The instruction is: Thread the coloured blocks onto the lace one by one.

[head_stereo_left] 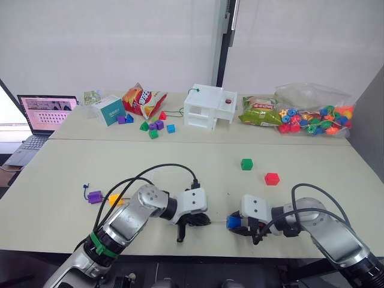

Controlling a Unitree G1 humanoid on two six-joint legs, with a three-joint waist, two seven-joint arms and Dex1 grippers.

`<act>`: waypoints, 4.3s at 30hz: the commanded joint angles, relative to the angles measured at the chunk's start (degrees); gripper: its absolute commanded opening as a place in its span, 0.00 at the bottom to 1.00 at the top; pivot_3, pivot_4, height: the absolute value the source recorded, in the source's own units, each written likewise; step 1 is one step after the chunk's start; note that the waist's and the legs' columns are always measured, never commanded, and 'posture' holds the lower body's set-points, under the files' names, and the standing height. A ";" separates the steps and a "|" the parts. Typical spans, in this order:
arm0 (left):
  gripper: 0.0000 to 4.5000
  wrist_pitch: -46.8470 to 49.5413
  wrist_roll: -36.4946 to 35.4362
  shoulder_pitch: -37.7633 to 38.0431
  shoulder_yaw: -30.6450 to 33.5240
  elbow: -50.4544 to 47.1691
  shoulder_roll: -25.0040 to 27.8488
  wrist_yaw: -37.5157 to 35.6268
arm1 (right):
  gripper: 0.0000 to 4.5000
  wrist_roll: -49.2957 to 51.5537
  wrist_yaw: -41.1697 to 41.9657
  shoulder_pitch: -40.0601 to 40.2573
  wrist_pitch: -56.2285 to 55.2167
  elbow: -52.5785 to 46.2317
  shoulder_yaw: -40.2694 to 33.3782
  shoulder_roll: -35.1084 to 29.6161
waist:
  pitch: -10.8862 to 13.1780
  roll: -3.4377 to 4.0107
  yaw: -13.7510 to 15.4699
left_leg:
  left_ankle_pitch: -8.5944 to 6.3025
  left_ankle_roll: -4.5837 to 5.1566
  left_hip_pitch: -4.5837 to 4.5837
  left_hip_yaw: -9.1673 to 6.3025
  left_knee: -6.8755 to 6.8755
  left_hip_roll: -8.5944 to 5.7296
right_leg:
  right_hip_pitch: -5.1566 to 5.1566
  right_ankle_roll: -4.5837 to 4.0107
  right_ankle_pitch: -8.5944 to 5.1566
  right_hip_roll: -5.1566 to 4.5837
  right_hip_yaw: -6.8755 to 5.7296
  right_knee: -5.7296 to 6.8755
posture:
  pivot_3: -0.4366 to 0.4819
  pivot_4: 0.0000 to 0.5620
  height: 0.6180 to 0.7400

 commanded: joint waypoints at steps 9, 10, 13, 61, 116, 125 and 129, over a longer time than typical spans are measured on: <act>0.01 1.59 0.15 -0.90 -1.65 -2.21 0.31 0.33 | 0.29 -0.84 -0.02 0.60 0.70 -0.04 1.56 -0.07 | 0.00 0.00 0.01 | 0.00 0.00 0.00 -0.01 0.00 0.00 | 0.00 -0.01 0.00 0.00 0.00 -0.01 | 0.48 0.27 1.00; 0.01 1.76 0.26 -0.98 -1.72 -2.14 0.59 0.30 | 0.29 -0.85 -0.05 0.59 0.74 -0.07 1.57 -0.06 | 0.00 0.00 0.01 | 0.00 0.00 0.00 -0.02 0.00 0.00 | 0.00 -0.01 0.00 0.00 0.00 -0.01 | 0.48 0.27 1.00; 0.01 3.16 1.25 -2.28 -2.53 -3.10 2.64 -0.36 | 0.29 -0.83 -0.13 0.62 0.87 -0.27 1.56 -0.06 | 0.01 -0.01 0.01 | 0.00 0.00 0.00 -0.01 0.00 0.01 | 0.00 -0.01 -0.01 0.01 0.00 -0.01 | 0.48 0.27 1.00; 0.01 30.77 0.29 -15.57 -15.62 -18.54 5.56 12.56 | 0.29 -2.28 -0.06 -1.06 -0.01 0.73 3.46 2.62 | 0.14 -0.25 -0.63 | -0.01 -0.04 -0.01 -0.02 -0.01 0.22 | -0.03 -0.09 -0.05 0.38 0.12 0.04 | 0.48 0.27 1.00; 0.04 -5.49 -1.81 5.82 -1.31 -1.22 -0.31 9.22 | 0.29 -2.32 0.10 0.05 1.13 -0.26 1.75 0.53 | 0.13 -0.22 0.27 | -0.01 -0.15 -0.02 -0.08 -0.08 0.16 | -0.04 -0.16 -0.07 0.10 0.05 0.00 | 0.48 0.27 1.00; 0.01 -5.59 -1.55 3.80 -2.31 -1.10 -4.70 9.51 | 0.29 -2.52 0.14 -0.72 0.82 0.42 2.52 1.22 | 0.13 -0.22 0.22 | -0.02 -0.14 -0.04 -0.08 -0.08 0.16 | -0.05 -0.16 -0.07 0.10 0.04 -0.01 | 0.48 0.27 1.00; 0.01 -6.20 -0.22 2.59 -2.94 0.35 -7.04 10.79 | 0.29 -2.60 0.24 -1.18 0.63 0.79 2.92 1.52 | 0.13 -0.22 0.14 | -0.02 -0.14 -0.03 -0.08 -0.08 0.16 | -0.05 -0.16 -0.07 0.16 0.04 -0.01 | 0.48 0.27 1.00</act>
